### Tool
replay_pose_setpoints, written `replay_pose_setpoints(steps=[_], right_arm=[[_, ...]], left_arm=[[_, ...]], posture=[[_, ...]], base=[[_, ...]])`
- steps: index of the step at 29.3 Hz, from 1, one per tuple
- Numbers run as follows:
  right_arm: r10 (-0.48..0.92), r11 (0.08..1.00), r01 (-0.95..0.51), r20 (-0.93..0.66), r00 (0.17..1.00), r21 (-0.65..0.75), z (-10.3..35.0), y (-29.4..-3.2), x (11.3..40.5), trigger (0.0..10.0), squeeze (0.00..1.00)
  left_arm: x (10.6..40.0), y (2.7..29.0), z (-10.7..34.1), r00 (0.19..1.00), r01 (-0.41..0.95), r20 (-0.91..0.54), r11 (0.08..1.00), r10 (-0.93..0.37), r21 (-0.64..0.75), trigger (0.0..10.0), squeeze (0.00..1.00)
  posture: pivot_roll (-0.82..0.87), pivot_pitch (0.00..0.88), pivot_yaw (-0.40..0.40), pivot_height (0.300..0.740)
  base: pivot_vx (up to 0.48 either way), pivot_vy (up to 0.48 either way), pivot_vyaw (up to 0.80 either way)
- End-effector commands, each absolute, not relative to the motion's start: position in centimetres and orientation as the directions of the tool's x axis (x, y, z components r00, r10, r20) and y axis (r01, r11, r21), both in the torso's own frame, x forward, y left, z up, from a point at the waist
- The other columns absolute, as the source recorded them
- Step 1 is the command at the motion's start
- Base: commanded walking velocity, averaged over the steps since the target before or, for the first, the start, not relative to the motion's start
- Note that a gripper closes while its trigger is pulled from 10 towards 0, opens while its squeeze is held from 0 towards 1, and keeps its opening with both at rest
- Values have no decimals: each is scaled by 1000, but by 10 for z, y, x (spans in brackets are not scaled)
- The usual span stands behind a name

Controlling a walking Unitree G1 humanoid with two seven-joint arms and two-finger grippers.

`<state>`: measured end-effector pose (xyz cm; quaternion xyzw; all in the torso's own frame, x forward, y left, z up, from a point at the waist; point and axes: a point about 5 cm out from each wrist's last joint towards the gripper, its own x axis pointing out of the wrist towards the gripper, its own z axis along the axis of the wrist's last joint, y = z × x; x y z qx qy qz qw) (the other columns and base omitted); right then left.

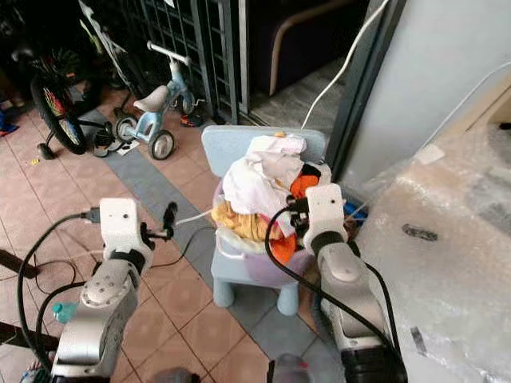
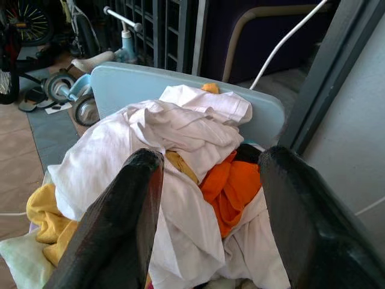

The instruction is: Clothes washing

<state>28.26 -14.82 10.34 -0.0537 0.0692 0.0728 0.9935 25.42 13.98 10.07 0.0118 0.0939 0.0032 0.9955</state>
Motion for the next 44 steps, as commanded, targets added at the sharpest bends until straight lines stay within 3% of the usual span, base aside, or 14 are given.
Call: replay_pose_setpoints(steps=[1,9,17,33,34,35,36,37,38,39,44], right_arm=[[163,982,-173,-133,978,-72,107,-140,288,10000,0],[229,963,-256,-232,945,-90,91,-124,290,10000,0],[195,956,-254,-334,922,-144,73,-122,301,10000,0],[37,955,-128,-322,946,-267,70,-130,335,10000,0],[25,956,-122,-341,940,-267,67,-131,335,8353,0],[18,956,-119,-354,935,-267,65,-131,335,8353,0],[11,972,-103,-396,918,-211,59,-131,336,2706,0],[12,977,-98,-407,913,-191,58,-131,336,2706,0],[12,978,-98,-418,908,-186,56,-130,336,1686,0],[11,978,-98,-420,907,-186,55,-131,336,0,0],[8,997,-44,-482,876,-64,46,-134,335,0,0]], left_arm=[[252,149,96,976,-37,-215,999,45,40,10000,0],[252,149,97,974,-46,-220,998,53,39,10000,0],[249,144,92,968,-11,-249,998,24,55,10000,0],[241,141,93,960,33,-277,999,-24,28,10000,0],[240,141,93,960,36,-280,999,-27,26,10000,0],[239,141,93,959,37,-281,999,-29,23,10000,0],[238,140,94,960,45,-279,999,-35,30,10000,0],[238,140,94,960,48,-277,998,-37,33,10000,0],[237,140,94,960,48,-278,998,-38,30,10000,0],[237,140,94,958,43,-284,999,-33,29,10000,0],[237,142,93,955,19,-296,1000,-11,25,10000,0]], posture=[[-32,85,13,740],[-24,70,9,740],[-12,82,1,740],[30,157,1,740],[30,159,1,740],[31,161,1,740],[33,166,2,740],[33,166,2,740],[36,167,0,740],[37,168,-1,740],[34,170,-8,740]], base=[[0,0,0],[0,0,0],[0,0,0],[0,0,0],[0,0,0],[0,0,0],[0,0,0],[0,0,0],[0,0,0],[0,0,0],[0,0,0]])
